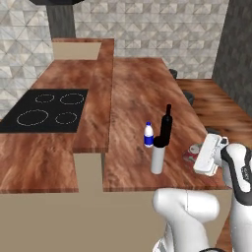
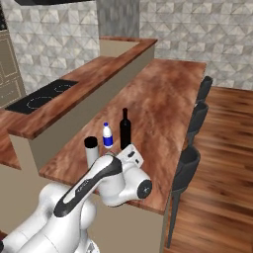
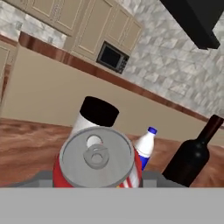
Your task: Move the drinks to the dining counter.
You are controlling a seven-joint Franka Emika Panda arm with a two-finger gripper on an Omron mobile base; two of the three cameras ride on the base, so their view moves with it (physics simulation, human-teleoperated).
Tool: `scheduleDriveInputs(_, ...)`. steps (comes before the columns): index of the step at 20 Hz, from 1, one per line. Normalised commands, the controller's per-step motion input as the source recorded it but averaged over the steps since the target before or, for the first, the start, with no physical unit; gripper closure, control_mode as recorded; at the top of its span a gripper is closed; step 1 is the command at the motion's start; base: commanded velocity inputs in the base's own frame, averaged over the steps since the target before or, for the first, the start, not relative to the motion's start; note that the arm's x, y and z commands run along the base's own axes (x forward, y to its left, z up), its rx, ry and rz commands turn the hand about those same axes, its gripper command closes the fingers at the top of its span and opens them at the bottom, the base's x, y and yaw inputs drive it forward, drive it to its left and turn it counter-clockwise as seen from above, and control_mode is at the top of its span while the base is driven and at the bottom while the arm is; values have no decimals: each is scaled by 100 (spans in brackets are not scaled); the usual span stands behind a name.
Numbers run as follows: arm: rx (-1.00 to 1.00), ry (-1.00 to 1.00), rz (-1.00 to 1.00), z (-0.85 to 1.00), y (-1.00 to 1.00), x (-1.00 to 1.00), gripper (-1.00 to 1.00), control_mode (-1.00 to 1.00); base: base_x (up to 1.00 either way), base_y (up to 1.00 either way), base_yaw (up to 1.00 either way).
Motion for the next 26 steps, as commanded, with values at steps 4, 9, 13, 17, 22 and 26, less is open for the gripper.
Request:
scheduleDriveInputs(4, 2, 2, 5, -12, -5, 20, 100, -100, 0, 0, 0)
scheduleDriveInputs(9, 0, 0, 8, -19, 0, 0, 100, -100, 0, 0, 0)
scheduleDriveInputs(13, 0, 0, 5, -24, 0, 4, 100, -100, 0, 0, 0)
scheduleDriveInputs(17, 0, 0, 0, -21, 1, 22, 100, -100, 0, 0, 0)
scheduleDriveInputs(22, -1, 6, 0, -13, 6, 35, 100, -100, 0, 0, 0)
scheduleDriveInputs(26, -5, 11, -3, -10, 6, 34, 100, -100, 0, 0, 0)
